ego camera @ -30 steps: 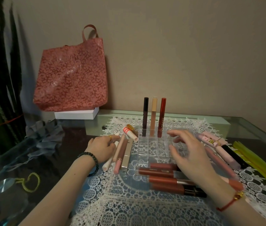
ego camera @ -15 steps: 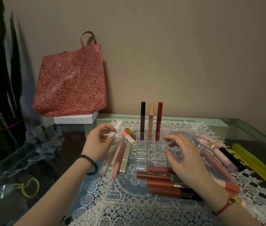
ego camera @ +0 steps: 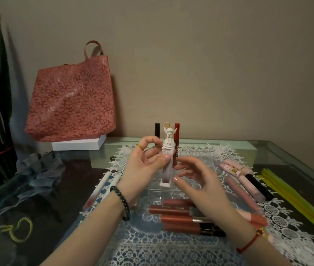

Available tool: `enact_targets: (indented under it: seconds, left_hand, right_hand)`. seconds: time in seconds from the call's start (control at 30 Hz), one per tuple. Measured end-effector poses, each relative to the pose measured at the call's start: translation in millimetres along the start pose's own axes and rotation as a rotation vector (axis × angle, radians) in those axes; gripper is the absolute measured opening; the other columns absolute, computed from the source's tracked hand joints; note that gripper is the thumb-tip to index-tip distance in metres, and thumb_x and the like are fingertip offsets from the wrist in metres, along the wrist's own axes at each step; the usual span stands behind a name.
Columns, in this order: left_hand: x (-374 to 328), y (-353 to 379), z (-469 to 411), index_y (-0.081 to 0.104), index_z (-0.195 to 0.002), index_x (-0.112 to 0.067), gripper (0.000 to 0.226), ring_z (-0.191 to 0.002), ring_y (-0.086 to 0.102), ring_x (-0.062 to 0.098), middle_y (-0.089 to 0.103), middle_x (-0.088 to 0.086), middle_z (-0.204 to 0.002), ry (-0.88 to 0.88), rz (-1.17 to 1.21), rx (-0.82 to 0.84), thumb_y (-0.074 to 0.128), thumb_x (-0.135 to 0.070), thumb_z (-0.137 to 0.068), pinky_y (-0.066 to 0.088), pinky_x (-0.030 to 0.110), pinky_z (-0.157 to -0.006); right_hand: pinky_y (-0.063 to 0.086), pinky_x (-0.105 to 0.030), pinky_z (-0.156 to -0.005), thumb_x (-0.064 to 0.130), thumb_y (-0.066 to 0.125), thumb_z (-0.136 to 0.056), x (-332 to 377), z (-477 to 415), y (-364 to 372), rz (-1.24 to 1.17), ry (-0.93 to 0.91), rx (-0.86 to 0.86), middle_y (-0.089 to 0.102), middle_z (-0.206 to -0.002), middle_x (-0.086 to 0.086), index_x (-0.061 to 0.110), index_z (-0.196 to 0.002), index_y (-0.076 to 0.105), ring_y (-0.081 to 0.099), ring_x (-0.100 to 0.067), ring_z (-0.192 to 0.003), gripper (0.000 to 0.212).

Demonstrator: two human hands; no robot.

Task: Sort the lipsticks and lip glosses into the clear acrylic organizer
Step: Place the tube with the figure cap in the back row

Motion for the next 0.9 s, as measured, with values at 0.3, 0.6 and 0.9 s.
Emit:
enact_targets:
  seconds: [0.3, 0.6, 0.9]
  left_hand:
    - [19, 24, 0, 0.055, -0.09, -0.019, 0.032, -0.085, 0.066, 0.015, 0.069, 0.002, -0.088, -0.015, -0.027, 0.064, 0.067, -0.009, -0.062, 0.051, 0.021, -0.068]
    - [14, -17, 8, 0.055, -0.102, -0.028, 0.041, -0.101, 0.053, -0.004, 0.061, -0.013, -0.107, 0.119, -0.495, -0.15, 0.065, -0.037, -0.063, 0.042, 0.01, -0.088]
    - [50, -47, 24, 0.024, -0.133, -0.037, 0.093, -0.124, 0.033, 0.002, 0.035, -0.017, -0.136, -0.102, -0.978, 0.022, 0.051, -0.076, -0.052, 0.032, 0.035, -0.106]
  right_hand:
    - [0.05, -0.019, -0.073, 0.015, 0.068, -0.074, -3, -2, -7, -0.015, 0.007, -0.062, 0.066, -0.083, 0.011, 0.029, -0.09, 0.06, 0.062, -0.004, -0.078, 0.023]
    - [0.047, -0.009, -0.061, 0.012, 0.068, -0.074, 5, -22, -39, 0.056, 0.021, -0.248, 0.064, -0.081, 0.009, 0.026, -0.087, 0.057, 0.06, 0.004, -0.07, 0.021]
    - [0.043, -0.009, -0.053, 0.017, 0.068, -0.077, 2, -81, -59, 0.265, 0.056, -0.202, 0.062, -0.077, 0.011, 0.025, -0.087, 0.055, 0.058, -0.001, -0.065, 0.019]
Point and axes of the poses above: each hand's wrist, its own z-axis away from the middle knuckle, its own y-axis out of the palm, x = y × z, the point moved 5 cm from there along -z, towards the middle knuckle
